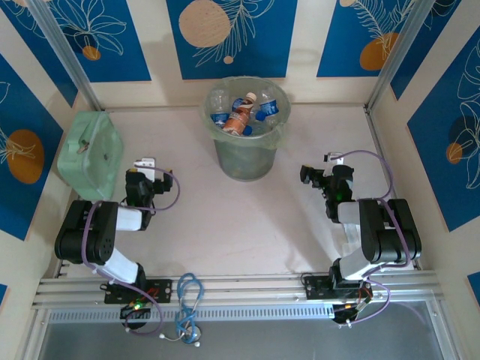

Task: Put the plastic bottles in the bin

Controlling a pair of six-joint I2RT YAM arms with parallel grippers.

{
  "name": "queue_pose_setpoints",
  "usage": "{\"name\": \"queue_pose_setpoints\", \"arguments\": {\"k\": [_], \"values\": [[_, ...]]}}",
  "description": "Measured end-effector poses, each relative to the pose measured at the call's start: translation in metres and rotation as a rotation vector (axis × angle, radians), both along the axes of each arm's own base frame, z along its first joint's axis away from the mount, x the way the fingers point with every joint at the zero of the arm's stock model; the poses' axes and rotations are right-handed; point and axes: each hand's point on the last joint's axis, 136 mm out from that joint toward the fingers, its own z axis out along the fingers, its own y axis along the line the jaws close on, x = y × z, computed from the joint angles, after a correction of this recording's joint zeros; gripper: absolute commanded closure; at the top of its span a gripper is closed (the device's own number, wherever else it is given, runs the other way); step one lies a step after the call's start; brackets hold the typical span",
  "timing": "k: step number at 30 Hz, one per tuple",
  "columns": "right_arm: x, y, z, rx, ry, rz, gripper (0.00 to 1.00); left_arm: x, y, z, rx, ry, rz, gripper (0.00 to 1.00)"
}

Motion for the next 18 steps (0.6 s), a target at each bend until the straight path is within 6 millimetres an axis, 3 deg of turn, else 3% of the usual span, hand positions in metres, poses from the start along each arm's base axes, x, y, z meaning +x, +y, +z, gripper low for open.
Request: {"name": "queue_pose_setpoints", "arguments": {"k": [18], "values": [[0.0017,0.0029,0.0045,-0.005,-0.021,0.019,0.01,-0.0001,-0.004,-0.0003,0.006,0.002,-0.019,0.0]]}}
